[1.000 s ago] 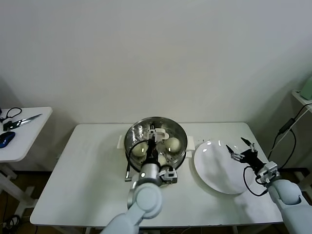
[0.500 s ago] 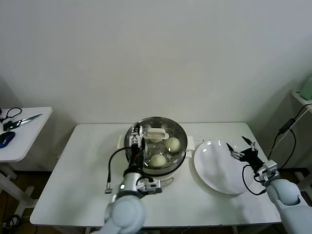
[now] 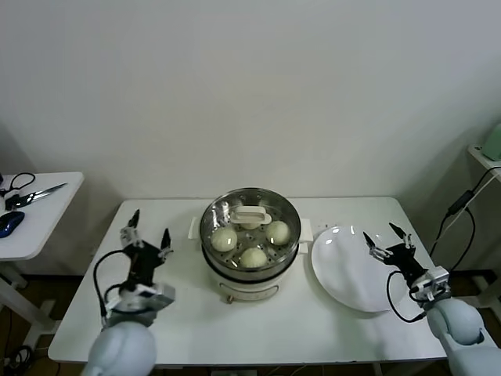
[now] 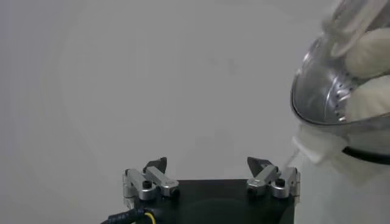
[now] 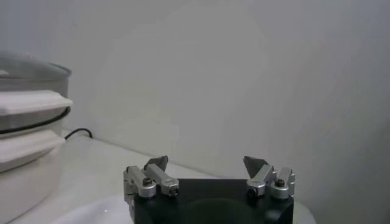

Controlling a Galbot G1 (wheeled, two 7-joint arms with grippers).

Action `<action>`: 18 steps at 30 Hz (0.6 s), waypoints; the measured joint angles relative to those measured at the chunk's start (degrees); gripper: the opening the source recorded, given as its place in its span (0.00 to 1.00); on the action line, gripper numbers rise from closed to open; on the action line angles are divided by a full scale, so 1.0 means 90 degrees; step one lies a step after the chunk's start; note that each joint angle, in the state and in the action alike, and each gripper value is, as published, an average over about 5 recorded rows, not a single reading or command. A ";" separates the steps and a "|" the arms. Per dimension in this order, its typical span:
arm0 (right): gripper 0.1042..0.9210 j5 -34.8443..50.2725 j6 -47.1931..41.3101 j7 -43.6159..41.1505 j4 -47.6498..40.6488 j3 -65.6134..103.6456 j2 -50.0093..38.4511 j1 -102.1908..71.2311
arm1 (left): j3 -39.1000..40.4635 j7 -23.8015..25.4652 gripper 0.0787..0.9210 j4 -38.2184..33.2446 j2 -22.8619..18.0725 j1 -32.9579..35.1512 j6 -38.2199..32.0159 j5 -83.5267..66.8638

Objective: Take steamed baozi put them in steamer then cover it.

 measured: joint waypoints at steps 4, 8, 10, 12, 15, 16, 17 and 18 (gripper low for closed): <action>0.88 0.0017 -0.0017 0.0001 0.0193 0.0120 0.0100 -0.0184 | -0.0830 0.0001 0.88 0.0169 -0.0233 0.0437 -0.1093 -0.1376; 0.88 0.0022 -0.0022 -0.0008 0.0356 0.0218 0.0206 -0.0363 | -0.1384 0.0107 0.88 0.0479 -0.0472 0.0704 -0.1989 -0.2614; 0.88 0.0022 -0.0014 -0.0025 0.0427 0.0263 0.0261 -0.0451 | -0.1579 0.0184 0.88 0.0682 -0.0584 0.0789 -0.2378 -0.3135; 0.88 0.0020 0.0001 -0.0039 0.0490 0.0305 0.0315 -0.0535 | -0.1731 0.0260 0.88 0.0904 -0.0689 0.0862 -0.2727 -0.3582; 0.88 0.0024 0.0025 -0.0046 0.0554 0.0364 0.0388 -0.0644 | -0.1897 0.0355 0.88 0.1207 -0.0821 0.0942 -0.3134 -0.4115; 0.88 0.0025 0.0033 -0.0046 0.0564 0.0380 0.0406 -0.0671 | -0.1940 0.0382 0.88 0.1288 -0.0855 0.0958 -0.3239 -0.4258; 0.88 0.0025 0.0043 -0.0046 0.0569 0.0390 0.0421 -0.0693 | -0.1979 0.0409 0.88 0.1361 -0.0884 0.0970 -0.3334 -0.4384; 0.88 0.0021 0.0053 -0.0045 0.0571 0.0396 0.0431 -0.0709 | -0.2012 0.0434 0.88 0.1423 -0.0907 0.0978 -0.3415 -0.4492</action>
